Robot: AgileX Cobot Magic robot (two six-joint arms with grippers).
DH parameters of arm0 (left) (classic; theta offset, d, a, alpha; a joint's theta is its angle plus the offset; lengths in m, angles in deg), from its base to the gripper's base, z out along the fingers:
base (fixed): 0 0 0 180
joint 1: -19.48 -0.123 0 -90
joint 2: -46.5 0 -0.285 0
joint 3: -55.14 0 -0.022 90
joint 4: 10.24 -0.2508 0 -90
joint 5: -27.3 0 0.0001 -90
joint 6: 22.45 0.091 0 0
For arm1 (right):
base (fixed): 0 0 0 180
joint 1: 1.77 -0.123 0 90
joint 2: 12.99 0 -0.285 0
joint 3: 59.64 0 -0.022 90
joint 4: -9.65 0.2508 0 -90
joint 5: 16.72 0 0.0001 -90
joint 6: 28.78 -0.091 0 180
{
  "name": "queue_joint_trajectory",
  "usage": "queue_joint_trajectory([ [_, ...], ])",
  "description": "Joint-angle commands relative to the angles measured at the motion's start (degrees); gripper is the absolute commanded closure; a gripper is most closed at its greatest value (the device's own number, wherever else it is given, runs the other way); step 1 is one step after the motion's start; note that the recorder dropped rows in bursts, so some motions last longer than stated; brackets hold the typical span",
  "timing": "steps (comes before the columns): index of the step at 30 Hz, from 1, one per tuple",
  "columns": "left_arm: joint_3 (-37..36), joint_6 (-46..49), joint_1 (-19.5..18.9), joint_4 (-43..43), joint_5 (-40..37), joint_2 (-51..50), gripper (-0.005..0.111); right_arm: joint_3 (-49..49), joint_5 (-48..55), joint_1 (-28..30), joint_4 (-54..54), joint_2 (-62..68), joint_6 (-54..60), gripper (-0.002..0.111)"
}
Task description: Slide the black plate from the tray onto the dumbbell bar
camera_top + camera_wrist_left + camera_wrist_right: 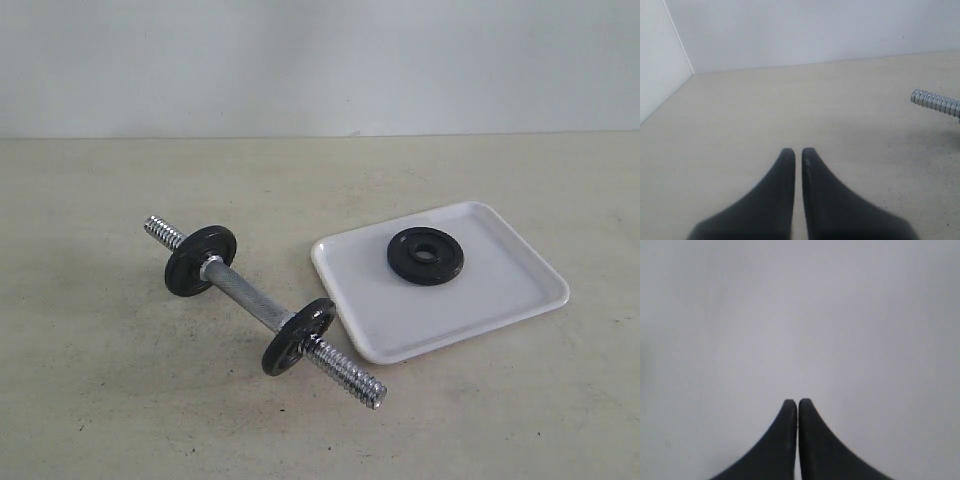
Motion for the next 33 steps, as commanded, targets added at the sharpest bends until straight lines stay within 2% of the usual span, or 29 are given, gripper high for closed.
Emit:
queue_joint_trajectory([
  [1, -0.2, -0.55, 0.18, -0.24, 0.8, 0.23, 0.102, -0.1, -8.71, -0.13, 0.0, -0.14, -9.59, 0.109],
  [3, -0.2, -0.55, 0.18, -0.24, 0.8, 0.23, 0.102, -1.73, -2.43, -0.13, -0.67, -0.14, -12.26, 0.109],
  [7, -0.2, -0.55, 0.18, -0.24, 0.8, 0.23, 0.102, -9.04, 18.02, -0.13, -6.62, -0.14, -11.02, 0.109],
  [11, -0.2, -0.55, 0.18, -0.24, 0.8, 0.23, 0.102, -16.65, 35.62, -0.13, -11.84, -0.14, -1.21, 0.109],
  [14, -0.2, -0.55, 0.18, -0.24, 0.8, 0.23, 0.102, -20.91, 42.82, -0.13, -12.23, 0.08, 8.3, 0.109],
  [19, -0.2, -0.55, 0.18, -0.24, 0.8, 0.23, 0.102, -23.52, 47.67, -0.13, -12.23, 4.25, 19.7, 0.109],
  [24, -0.2, -0.55, 0.18, -0.39, 0.81, 0.23, 0.102, -23.52, 53.61, -0.13, -10.74, 10.96, 20.18, 0.109],
  [33, -0.2, -0.55, 0.18, -0.39, 0.81, 0.23, 0.102, -23.52, 49.33, -0.13, -6.67, 23.4, 18.77, 0.109],
])
